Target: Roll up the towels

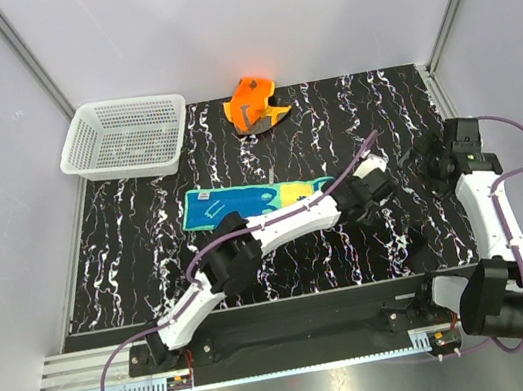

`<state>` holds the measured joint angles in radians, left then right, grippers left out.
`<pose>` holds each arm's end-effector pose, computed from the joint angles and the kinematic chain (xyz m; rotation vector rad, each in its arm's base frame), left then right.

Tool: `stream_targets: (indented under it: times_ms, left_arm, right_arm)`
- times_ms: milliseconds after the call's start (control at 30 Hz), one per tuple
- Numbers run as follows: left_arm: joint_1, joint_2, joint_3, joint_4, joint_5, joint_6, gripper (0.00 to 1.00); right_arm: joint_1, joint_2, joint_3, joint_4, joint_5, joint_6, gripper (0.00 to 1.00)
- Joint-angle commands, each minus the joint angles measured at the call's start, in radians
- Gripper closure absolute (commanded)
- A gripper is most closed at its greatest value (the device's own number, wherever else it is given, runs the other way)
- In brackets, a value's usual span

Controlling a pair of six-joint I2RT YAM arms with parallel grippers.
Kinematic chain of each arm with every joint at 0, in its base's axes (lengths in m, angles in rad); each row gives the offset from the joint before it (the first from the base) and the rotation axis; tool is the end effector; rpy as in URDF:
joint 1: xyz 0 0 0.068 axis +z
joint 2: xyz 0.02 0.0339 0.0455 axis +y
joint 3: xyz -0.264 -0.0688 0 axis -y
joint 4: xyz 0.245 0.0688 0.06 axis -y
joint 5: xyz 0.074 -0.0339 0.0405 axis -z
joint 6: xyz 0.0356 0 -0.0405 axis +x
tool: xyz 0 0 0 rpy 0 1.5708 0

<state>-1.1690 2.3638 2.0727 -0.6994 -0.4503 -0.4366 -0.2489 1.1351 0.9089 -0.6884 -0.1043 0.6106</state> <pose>0.2169 -0.4708 0.1972 0.7127 2.3209 -0.1348 0.2214 -0.0525 0.2697 1.0012 2.2911 0.2814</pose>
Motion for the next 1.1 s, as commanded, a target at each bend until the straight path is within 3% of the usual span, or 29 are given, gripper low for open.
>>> stream_targets:
  times_ms: [0,133,433,767,933,1067]
  left_arm:
    - [-0.009,0.055,0.095,-0.093,-0.083,-0.019,0.30]
    - [-0.009,0.086,0.112,-0.167,-0.148,-0.056,0.32]
    - [-0.008,0.112,0.052,-0.158,-0.136,-0.085,0.39]
    - [0.000,0.077,0.001,-0.121,-0.094,-0.112,0.87]
    - [0.031,-0.055,-0.176,0.003,0.043,-0.172,1.00]
    - [0.068,-0.219,-0.389,0.205,0.173,-0.232,1.00]
  right_arm:
    - [-0.003,-0.014,-0.016,0.021,-0.028,-0.003,0.00]
    - [-0.003,-0.029,-0.025,0.026,-0.028,-0.005,0.00]
    - [-0.003,-0.006,-0.022,0.033,-0.049,-0.005,0.00]
    - [-0.003,-0.024,-0.025,0.021,-0.040,-0.006,0.00]
    - [-0.003,-0.034,-0.038,0.036,-0.061,-0.005,0.00]
    - [-0.003,-0.009,-0.016,0.047,-0.118,-0.031,0.00]
